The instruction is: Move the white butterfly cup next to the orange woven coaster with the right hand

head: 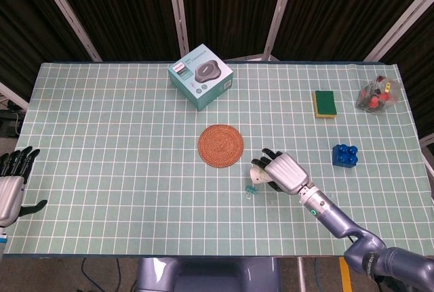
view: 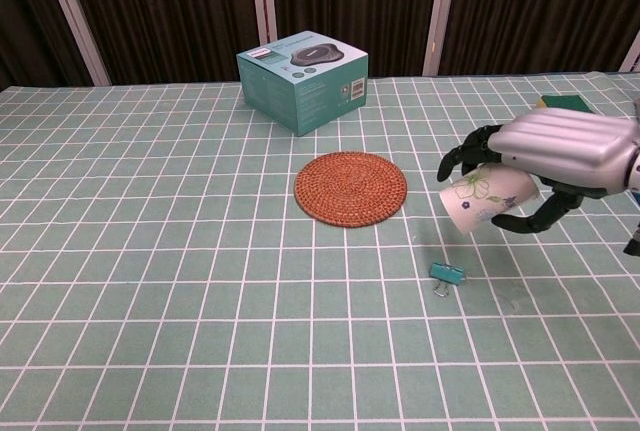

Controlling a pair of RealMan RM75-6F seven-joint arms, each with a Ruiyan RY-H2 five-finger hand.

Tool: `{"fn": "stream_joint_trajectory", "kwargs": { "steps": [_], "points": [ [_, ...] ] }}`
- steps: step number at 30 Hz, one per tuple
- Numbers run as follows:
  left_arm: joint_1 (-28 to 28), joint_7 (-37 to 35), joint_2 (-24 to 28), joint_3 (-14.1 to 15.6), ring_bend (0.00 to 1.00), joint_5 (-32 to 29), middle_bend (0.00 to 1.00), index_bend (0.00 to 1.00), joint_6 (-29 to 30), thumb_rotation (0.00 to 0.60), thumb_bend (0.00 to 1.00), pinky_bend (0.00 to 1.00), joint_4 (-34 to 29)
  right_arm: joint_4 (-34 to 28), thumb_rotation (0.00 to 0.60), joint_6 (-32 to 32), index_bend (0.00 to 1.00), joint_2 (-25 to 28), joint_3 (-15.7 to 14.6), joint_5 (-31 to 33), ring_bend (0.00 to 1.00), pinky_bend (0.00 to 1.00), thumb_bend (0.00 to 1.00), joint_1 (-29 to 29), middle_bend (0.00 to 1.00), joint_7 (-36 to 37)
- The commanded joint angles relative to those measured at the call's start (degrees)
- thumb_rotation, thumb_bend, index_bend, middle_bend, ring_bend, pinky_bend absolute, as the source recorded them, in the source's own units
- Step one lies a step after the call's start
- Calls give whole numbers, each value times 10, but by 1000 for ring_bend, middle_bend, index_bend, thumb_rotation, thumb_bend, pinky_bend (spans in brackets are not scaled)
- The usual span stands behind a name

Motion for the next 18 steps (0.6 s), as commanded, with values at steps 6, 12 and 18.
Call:
{"fn": "stream_joint_trajectory", "kwargs": {
  "steps": [6, 12, 18],
  "points": [
    [-2, 4, -3, 1, 0, -4, 0, 0, -2, 600, 0, 0, 1, 71, 600, 14, 197, -37, -23, -21, 90, 373, 177, 12, 320, 37],
    [-2, 6, -4, 2, 0, -4, 0, 0, -3, 600, 0, 0, 1, 49, 600, -18, 1, -14, -32, 8, 0, 0, 58, 7, 0, 16],
    [-3, 5, -2, 2, 0, -5, 0, 0, -2, 600, 0, 0, -1, -45, 600, 5, 0, 41, -33, 25, 0, 0, 48, -17, 0, -92]
  ]
}}
